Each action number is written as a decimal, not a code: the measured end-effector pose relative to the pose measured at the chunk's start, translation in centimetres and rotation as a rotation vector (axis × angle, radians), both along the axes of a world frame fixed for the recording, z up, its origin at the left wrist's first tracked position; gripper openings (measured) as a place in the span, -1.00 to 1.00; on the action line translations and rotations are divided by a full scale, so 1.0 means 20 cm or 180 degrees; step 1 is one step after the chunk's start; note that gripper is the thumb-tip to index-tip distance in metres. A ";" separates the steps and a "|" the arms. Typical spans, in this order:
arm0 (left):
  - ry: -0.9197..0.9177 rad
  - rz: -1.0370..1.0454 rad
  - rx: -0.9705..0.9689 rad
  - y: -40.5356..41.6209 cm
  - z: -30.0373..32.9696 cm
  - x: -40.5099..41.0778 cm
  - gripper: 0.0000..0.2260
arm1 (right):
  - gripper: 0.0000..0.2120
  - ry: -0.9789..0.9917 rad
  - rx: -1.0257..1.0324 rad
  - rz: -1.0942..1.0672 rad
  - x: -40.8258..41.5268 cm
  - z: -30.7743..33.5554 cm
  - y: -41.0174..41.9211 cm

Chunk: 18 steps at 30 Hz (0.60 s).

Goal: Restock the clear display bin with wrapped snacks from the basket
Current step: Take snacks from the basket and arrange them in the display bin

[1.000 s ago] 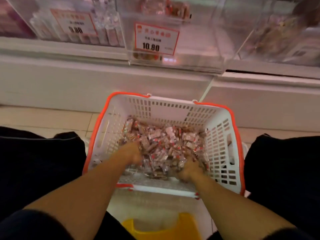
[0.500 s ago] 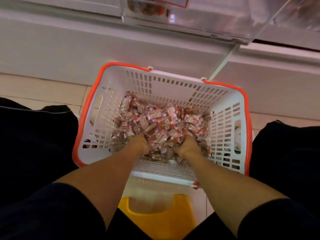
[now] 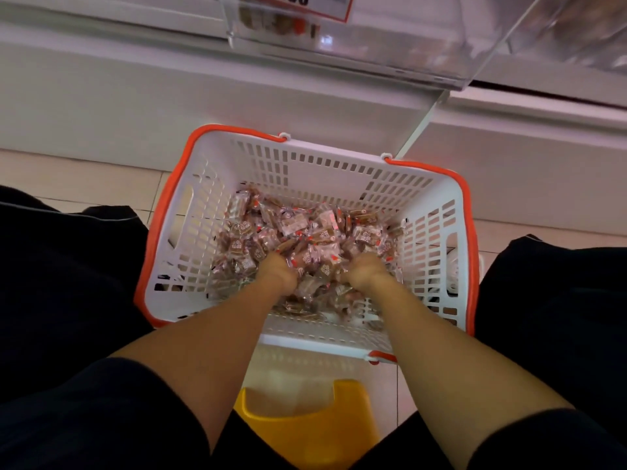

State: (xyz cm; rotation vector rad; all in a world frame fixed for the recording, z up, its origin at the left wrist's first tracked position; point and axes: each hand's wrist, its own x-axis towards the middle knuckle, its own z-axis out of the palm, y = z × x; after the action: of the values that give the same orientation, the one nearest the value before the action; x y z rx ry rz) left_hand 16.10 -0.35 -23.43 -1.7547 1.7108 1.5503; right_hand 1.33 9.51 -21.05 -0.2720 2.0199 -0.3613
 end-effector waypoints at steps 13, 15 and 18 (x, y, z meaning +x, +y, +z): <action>0.0916 0.1147 0.0692 -0.09 0.20 0.16 -0.94 | -0.74 -0.1394 -0.0964 -0.0786 -0.06 0.26 -0.09; 0.0961 0.1186 0.0746 -0.10 0.21 0.17 -0.90 | -0.73 -0.1392 -0.0902 -0.0690 -0.06 0.27 -0.08; 0.1064 0.1235 0.0911 -0.08 0.25 0.15 -0.88 | -0.72 -0.1393 -0.0984 -0.0705 -0.03 0.28 -0.07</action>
State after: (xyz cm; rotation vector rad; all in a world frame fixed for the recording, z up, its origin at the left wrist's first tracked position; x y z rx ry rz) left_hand 19.14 -2.04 -18.49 -1.8279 1.2260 2.2358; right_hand 0.72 8.09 -15.43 -0.1420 1.5608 -0.8037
